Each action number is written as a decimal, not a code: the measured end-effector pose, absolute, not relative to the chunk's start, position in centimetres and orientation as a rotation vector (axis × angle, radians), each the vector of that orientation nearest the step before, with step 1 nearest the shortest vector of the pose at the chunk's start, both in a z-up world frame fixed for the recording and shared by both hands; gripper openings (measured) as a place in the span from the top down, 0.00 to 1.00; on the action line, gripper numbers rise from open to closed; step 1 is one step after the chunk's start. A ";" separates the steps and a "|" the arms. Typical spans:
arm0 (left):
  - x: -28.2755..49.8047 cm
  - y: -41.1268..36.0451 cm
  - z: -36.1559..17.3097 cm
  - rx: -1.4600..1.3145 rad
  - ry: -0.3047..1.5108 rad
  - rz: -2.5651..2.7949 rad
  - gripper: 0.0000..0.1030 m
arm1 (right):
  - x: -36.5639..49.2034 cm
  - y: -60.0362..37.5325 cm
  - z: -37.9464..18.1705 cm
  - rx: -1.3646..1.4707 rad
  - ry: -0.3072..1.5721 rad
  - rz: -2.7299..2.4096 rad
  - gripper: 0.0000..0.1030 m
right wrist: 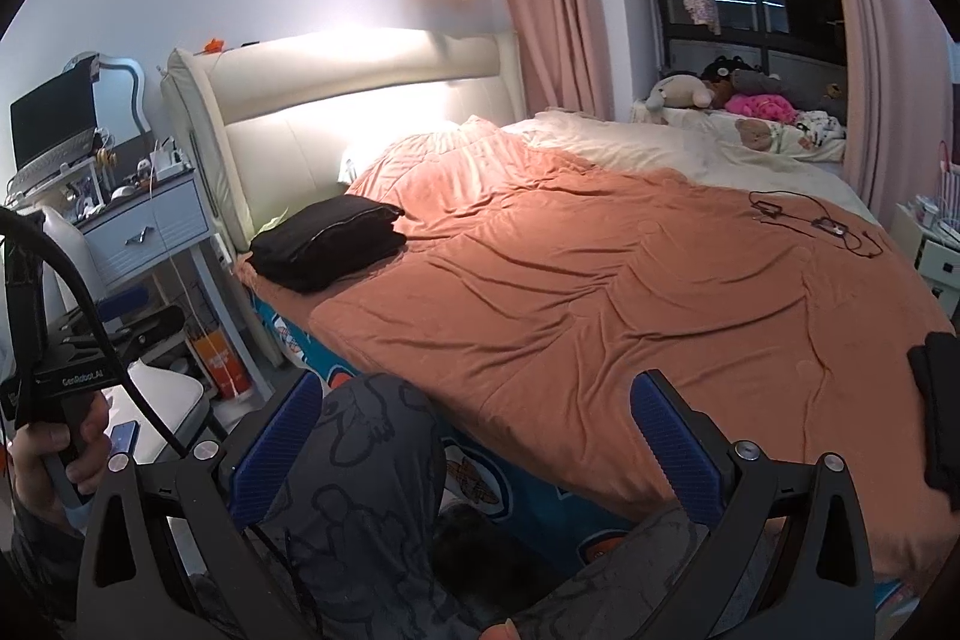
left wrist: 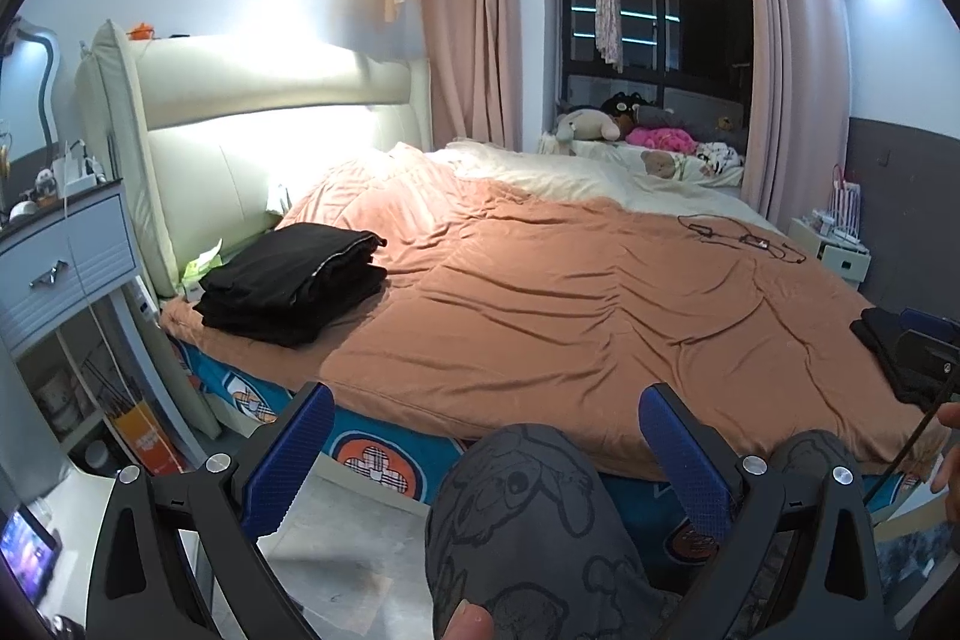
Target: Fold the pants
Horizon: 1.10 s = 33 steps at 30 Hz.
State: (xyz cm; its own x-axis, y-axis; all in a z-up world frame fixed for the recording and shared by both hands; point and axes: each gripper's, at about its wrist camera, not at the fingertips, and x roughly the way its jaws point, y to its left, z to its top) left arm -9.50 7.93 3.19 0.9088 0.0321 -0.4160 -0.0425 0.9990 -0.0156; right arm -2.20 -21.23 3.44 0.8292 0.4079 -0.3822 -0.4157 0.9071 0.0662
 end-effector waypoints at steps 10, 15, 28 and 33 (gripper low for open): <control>-11.0 8.1 3.0 -0.051 0.396 0.026 0.01 | -4.0 -22.0 1.7 0.012 0.374 0.419 0.00; -11.2 7.9 3.0 -0.048 0.386 0.027 0.01 | -4.3 -22.0 1.2 0.014 0.368 0.416 0.00; -11.5 8.1 3.0 -0.060 0.378 0.039 0.01 | -4.2 -22.5 0.5 0.024 0.355 0.421 0.00; -11.4 8.1 3.1 -0.065 0.376 0.041 0.00 | -4.3 -22.5 0.4 0.025 0.355 0.421 0.00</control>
State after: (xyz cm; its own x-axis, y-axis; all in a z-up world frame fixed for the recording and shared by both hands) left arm -11.43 8.13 3.07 0.9293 0.0278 -0.3683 -0.0518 0.9971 -0.0555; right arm -4.27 -22.49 0.35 0.8522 0.4043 -0.3320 -0.3956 0.9133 0.0969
